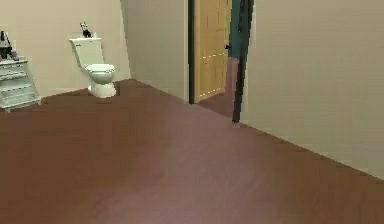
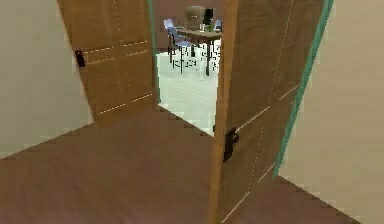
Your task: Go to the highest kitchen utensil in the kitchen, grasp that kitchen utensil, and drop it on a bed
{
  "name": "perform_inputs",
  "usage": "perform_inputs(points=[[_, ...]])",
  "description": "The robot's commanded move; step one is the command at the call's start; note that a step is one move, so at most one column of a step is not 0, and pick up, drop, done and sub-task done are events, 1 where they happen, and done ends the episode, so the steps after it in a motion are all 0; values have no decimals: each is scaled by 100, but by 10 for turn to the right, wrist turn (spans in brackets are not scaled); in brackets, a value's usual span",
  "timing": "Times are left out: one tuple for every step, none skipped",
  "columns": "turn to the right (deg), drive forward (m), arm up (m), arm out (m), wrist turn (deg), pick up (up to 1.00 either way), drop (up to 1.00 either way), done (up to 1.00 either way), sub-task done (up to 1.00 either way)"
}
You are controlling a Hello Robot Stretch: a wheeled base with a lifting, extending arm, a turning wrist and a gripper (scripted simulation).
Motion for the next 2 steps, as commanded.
perform_inputs(points=[[420,0,0,0,0,0,0,0,0],[0,65,0,0,0,0,0,0,0]])
